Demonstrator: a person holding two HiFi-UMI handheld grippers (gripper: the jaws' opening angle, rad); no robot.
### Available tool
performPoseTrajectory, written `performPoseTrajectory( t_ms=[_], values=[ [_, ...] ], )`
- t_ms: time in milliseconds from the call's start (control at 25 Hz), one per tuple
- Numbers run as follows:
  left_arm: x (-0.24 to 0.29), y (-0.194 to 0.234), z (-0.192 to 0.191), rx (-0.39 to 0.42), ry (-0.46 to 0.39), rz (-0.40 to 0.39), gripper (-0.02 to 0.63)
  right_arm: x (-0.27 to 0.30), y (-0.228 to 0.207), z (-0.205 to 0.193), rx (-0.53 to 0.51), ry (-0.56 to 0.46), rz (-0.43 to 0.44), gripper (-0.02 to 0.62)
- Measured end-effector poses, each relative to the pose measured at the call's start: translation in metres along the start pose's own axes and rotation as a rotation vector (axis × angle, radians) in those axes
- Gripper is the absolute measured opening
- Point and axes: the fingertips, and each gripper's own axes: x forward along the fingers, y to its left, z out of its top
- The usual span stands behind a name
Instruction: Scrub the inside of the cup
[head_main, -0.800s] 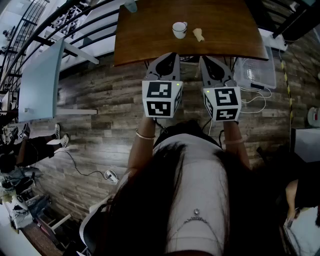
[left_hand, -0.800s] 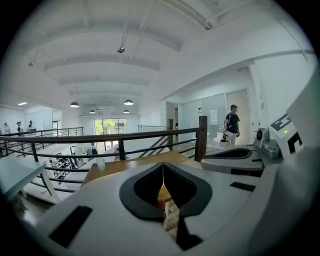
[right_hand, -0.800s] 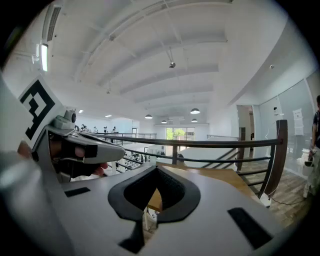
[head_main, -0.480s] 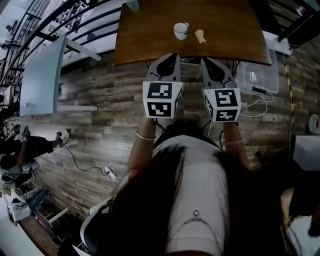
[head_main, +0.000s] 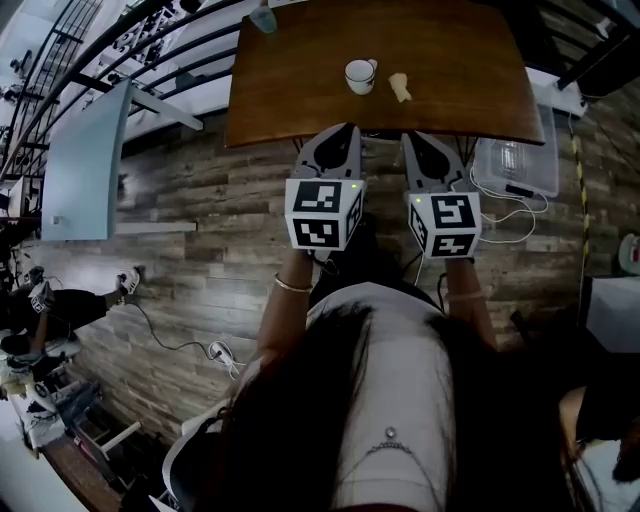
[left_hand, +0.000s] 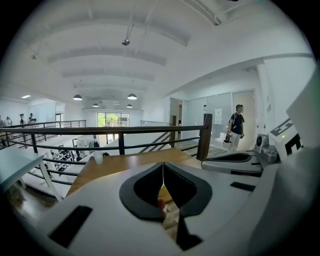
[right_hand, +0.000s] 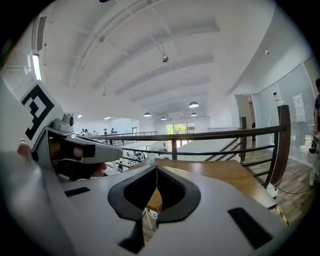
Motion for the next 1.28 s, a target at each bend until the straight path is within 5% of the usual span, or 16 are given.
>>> performPoseTrajectory(
  t_ms=[1280],
  values=[
    [0.105, 0.092, -0.001, -0.014, 0.027, -0.132, 0.015, 0.123, -0.021, 0.003, 0.083, 0.087, -0.108, 0.035]
  ],
)
